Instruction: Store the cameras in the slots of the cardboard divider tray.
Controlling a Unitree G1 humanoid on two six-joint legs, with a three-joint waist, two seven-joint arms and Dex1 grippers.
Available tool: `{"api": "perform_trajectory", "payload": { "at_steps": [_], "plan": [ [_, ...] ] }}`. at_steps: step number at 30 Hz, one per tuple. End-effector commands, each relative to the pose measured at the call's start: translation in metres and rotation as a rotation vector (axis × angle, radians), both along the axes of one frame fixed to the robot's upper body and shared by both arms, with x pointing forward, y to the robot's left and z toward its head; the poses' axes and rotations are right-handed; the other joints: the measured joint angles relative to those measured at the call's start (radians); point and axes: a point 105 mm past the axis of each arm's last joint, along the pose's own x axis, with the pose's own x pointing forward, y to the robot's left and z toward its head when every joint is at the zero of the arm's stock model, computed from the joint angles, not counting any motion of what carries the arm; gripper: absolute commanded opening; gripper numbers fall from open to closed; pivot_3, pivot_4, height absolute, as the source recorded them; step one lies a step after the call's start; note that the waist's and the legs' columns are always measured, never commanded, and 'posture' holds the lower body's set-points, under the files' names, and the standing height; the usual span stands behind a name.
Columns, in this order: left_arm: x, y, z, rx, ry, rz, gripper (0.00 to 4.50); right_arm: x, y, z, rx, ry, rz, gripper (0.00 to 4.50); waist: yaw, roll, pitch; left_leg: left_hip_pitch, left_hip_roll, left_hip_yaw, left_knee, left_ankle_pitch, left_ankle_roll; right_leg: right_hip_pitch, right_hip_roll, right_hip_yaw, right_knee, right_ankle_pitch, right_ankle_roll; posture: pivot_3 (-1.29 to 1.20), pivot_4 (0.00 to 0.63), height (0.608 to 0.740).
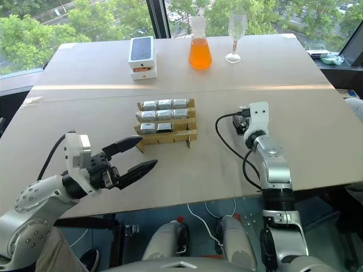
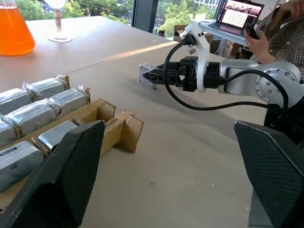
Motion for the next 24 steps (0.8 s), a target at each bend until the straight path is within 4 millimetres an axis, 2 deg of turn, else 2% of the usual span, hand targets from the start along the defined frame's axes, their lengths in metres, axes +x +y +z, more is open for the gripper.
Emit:
{"api": "perform_trajectory", "payload": {
  "at_steps": [1,3,4,10,11,13,15,19,24],
  "plan": [
    [-0.004,0.0,0.006,0.003,-0.02,-0.017,4.5,0.002,0.002,0.015,0.013,-0.056,0.006,1.79,0.0,0.0,0.0,0.0,0.0,0.0,0.0,0.0,0.0,0.0,0.0,0.0,0.0,0.0,0.0,0.0,0.15,0.74],
    [-0.005,0.0,0.005,0.005,-0.018,-0.018,4.5,0.001,0.002,0.013,0.01,-0.051,0.012,0.89,0.0,0.0,0.0,0.0,0.0,0.0,0.0,0.0,0.0,0.0,0.0,0.0,0.0,0.0,0.0,0.0,0.15,0.74],
    [-0.005,0.001,0.005,0.006,-0.018,-0.019,4.5,0.001,0.002,0.013,0.008,-0.052,0.012,0.71,0.0,0.0,0.0,0.0,0.0,0.0,0.0,0.0,0.001,0.0,0.0,0.0,0.0,0.0,0.0,0.0,0.15,0.74],
    [-0.005,0.002,0.003,0.012,-0.015,-0.015,4.5,0.004,0.012,0.029,-0.016,-0.123,0.102,0.71,-0.001,0.0,0.0,0.0,0.0,0.0,0.0,-0.001,0.001,0.0,0.0,0.0,0.0,0.0,0.0,0.0,0.15,0.74],
    [-0.005,0.003,0.003,0.013,-0.016,-0.012,4.5,0.004,0.023,0.039,0.003,-0.146,0.187,0.71,-0.002,0.0,0.0,0.0,0.0,0.0,0.0,-0.001,0.002,0.0,0.0,0.0,0.0,0.0,0.0,0.0,0.15,0.74],
    [-0.007,0.004,0.004,0.011,-0.015,-0.006,4.5,-0.003,0.051,0.064,-0.068,-0.246,0.451,0.71,-0.004,0.0,0.001,0.0,0.0,0.0,0.0,-0.001,0.002,0.0,0.0,0.0,0.0,0.0,0.0,0.0,0.15,0.74],
    [-0.01,0.005,0.003,0.014,-0.01,-0.004,4.5,-0.015,0.073,0.076,-0.153,-0.308,0.701,0.71,-0.008,0.0,0.001,0.0,0.0,0.001,0.0,-0.002,0.003,-0.001,0.001,0.001,0.0,0.0,0.0,0.0,0.15,0.74],
    [-0.012,0.011,0.002,0.028,-0.004,0.013,4.5,-0.033,0.096,0.076,-0.299,-0.392,1.072,0.71,-0.003,0.0,0.001,0.001,0.002,-0.001,0.0,-0.002,0.004,0.0,0.004,0.0,-0.001,0.0,0.0,0.0,0.15,0.74],
    [-0.022,0.018,-0.001,0.052,0.013,0.057,4.5,-0.029,0.116,0.061,-0.474,-0.395,1.349,0.71,-0.001,0.0,0.001,0.001,0.003,0.0,0.001,-0.002,0.004,0.0,0.004,0.0,-0.001,0.001,-0.002,0.0,0.15,0.74]
  ]
}}
